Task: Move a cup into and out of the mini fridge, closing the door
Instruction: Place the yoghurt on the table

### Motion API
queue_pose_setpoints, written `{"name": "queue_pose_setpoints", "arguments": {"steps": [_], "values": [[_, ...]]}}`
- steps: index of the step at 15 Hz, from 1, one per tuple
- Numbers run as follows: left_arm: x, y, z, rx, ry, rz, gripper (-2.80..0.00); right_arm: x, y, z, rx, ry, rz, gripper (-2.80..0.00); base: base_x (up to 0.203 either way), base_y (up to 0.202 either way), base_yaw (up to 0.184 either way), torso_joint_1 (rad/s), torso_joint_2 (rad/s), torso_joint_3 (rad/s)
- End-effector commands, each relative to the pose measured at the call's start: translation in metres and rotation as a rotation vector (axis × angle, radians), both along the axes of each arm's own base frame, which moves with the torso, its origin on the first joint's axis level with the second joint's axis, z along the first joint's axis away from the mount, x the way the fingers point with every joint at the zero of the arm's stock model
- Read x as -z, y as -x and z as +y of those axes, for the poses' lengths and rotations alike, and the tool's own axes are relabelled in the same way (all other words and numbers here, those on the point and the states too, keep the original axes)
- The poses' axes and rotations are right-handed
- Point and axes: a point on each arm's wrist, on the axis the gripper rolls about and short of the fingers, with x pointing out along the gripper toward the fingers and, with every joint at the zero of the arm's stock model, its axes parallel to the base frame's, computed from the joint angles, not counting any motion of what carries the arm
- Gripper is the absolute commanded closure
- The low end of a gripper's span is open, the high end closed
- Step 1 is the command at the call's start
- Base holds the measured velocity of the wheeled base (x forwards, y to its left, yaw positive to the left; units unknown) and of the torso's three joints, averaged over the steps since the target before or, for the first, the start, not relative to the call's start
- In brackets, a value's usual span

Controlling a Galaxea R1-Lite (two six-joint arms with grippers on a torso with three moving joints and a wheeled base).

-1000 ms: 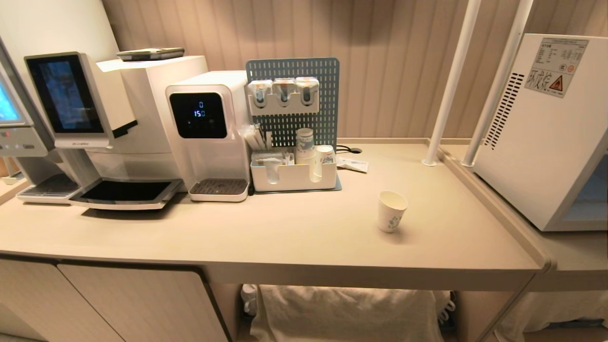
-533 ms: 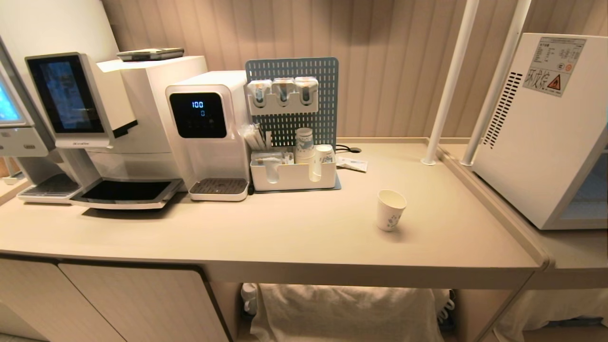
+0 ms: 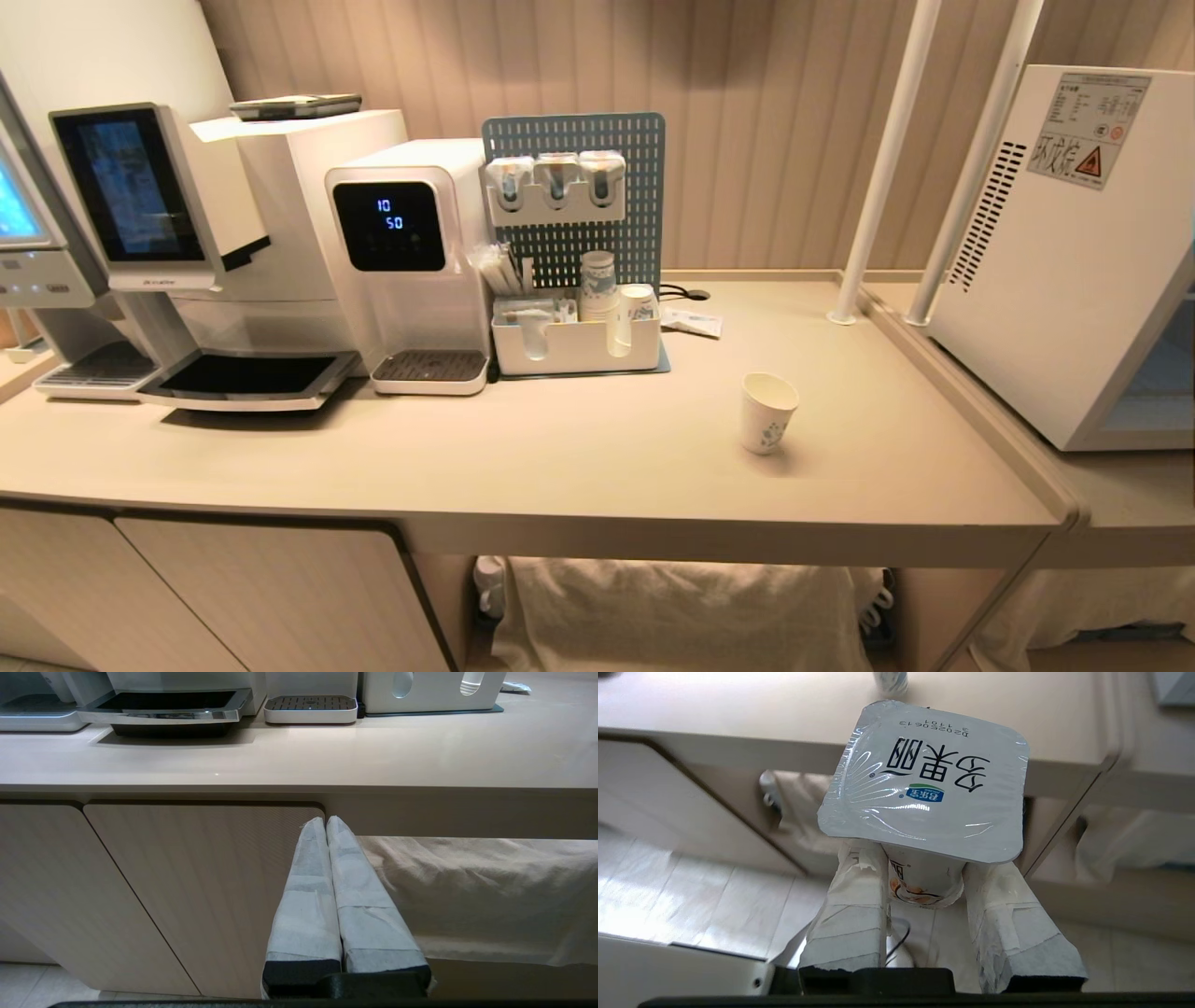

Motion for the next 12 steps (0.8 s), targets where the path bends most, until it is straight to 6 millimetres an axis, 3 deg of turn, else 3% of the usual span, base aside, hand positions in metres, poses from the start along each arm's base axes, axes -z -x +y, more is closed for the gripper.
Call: {"name": "queue_pose_setpoints", "arguments": {"steps": [1,6,9,12], "values": [[0.000,0.000,0.000,0.000,0.000,-0.001,0.00,-0.016,-0.059,0.002,-0.031,-0.015,0.206,0.00,0.000,0.000,0.000,0.000,0.00,0.000],[0.000,0.000,0.000,0.000,0.000,-0.001,0.00,-0.028,-0.164,0.010,-0.112,-0.054,0.384,0.00,0.000,0.000,0.000,0.000,0.00,0.000],[0.000,0.000,0.000,0.000,0.000,-0.001,0.00,-0.013,-0.227,0.015,-0.133,-0.057,0.373,0.00,0.000,0.000,0.000,0.000,0.00,0.000],[0.000,0.000,0.000,0.000,0.000,-0.001,0.00,0.014,-0.279,0.016,-0.093,-0.022,0.351,0.00,0.000,0.000,0.000,0.000,0.00,0.000]]}}
